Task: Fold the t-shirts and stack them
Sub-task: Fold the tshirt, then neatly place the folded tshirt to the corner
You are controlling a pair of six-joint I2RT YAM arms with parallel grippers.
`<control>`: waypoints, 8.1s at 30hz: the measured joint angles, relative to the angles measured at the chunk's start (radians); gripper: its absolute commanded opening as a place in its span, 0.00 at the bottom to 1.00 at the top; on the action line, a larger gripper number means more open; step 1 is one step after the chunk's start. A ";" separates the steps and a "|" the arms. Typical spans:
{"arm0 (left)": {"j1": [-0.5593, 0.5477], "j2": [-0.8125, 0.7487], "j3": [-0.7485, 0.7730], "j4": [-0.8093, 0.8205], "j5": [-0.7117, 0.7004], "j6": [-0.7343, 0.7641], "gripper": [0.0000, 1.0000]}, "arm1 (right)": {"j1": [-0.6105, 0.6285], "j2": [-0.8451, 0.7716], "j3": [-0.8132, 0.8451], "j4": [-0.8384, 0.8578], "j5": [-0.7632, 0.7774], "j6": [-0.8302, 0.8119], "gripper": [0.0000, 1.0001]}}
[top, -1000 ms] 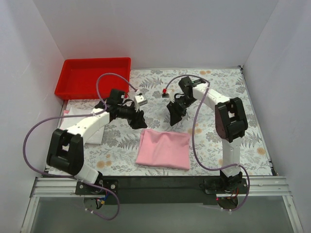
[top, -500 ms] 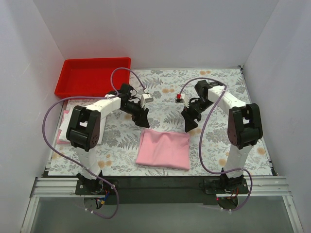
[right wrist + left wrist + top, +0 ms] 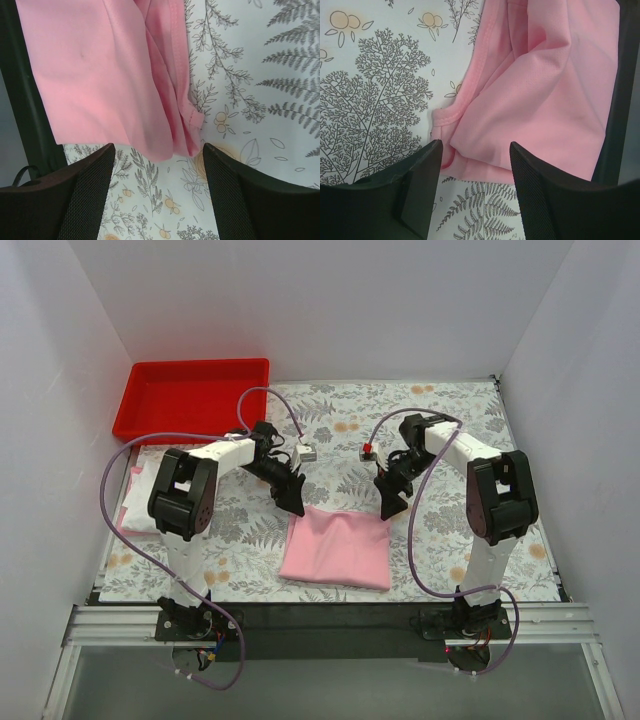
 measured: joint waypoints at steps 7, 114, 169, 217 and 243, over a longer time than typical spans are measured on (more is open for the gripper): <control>0.000 0.005 0.017 -0.032 0.018 0.026 0.46 | 0.017 0.002 -0.066 0.030 0.002 -0.006 0.68; 0.037 -0.251 -0.017 0.407 -0.204 -0.714 0.61 | -0.023 -0.206 0.078 0.415 0.217 0.483 0.71; 0.063 0.031 -0.212 1.001 -0.036 -1.353 0.43 | -0.117 0.120 -0.107 0.808 -0.256 0.974 0.50; 0.419 -0.616 -0.346 0.399 -0.342 -1.163 0.66 | 0.786 -0.058 -0.124 0.729 0.607 0.617 0.44; 0.402 -0.622 -0.465 0.470 -0.316 -1.225 0.80 | 0.729 -0.014 -0.143 0.827 0.589 0.585 0.01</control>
